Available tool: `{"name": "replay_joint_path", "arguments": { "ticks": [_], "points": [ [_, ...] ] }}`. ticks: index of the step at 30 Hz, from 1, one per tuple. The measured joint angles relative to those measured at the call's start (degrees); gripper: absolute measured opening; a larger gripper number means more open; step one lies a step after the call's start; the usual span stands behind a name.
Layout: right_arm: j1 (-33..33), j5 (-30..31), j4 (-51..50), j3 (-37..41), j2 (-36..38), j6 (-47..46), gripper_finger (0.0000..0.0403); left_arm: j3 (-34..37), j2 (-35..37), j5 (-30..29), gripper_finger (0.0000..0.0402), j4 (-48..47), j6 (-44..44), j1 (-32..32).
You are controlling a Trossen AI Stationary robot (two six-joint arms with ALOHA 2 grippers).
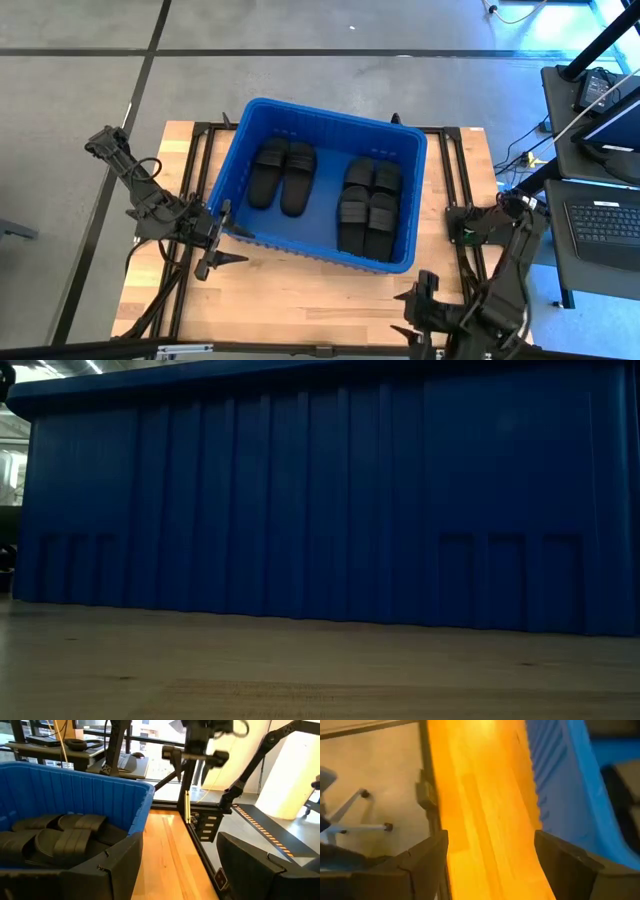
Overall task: Pick and place slides into bin
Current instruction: Return to Home Position
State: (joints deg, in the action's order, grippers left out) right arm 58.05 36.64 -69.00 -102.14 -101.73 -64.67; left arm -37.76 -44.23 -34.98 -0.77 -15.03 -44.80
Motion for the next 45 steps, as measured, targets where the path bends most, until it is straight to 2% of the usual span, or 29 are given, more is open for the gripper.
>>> {"name": "replay_joint_path", "arguments": {
  "ticks": [2,6,10,13,16,18,25,29,39,45],
  "points": [
    [1.2,2.2,0.6,2.9,0.0,-4.8,0.0296,0.0,0.0,-0.8,0.0248,0.0,0.0,0.0],
    [5.0,12.9,-0.5,6.8,1.5,-13.1,0.0296,0.0,0.0,-1.9,0.0248,0.0,0.1,0.0],
    [8.5,23.0,-10.6,7.7,2.8,-24.2,0.0296,0.0,0.0,-2.0,0.0248,-0.1,0.1,0.0],
    [9.7,27.2,-21.6,7.8,3.2,-32.9,0.0296,0.0,0.0,-2.0,0.0248,-0.2,0.5,0.0],
    [8.6,30.7,-18.6,12.8,6.3,-28.7,0.0296,0.0,0.0,-2.0,0.0248,-0.3,1.2,0.0],
    [6.7,32.6,-17.5,15.5,8.8,-29.6,0.0296,0.0,0.0,-2.0,0.0248,-0.3,1.6,0.0],
    [1.7,32.8,-20.5,22.7,15.7,-28.9,0.0296,0.0,0.0,-2.7,0.0248,-0.1,1.7,0.0],
    [-2.1,37.0,-20.9,25.5,22.6,-20.2,0.0296,0.0,0.0,-4.8,0.0248,-0.1,1.7,0.0],
    [-20.7,39.4,-20.1,29.8,39.0,-2.7,0.0296,0.0,0.0,-10.1,0.0248,-0.1,1.7,0.1],
    [-32.4,45.6,-19.0,35.9,45.6,4.0,0.0296,0.0,0.0,-17.9,0.0248,-0.1,2.1,2.1]
  ]
}}
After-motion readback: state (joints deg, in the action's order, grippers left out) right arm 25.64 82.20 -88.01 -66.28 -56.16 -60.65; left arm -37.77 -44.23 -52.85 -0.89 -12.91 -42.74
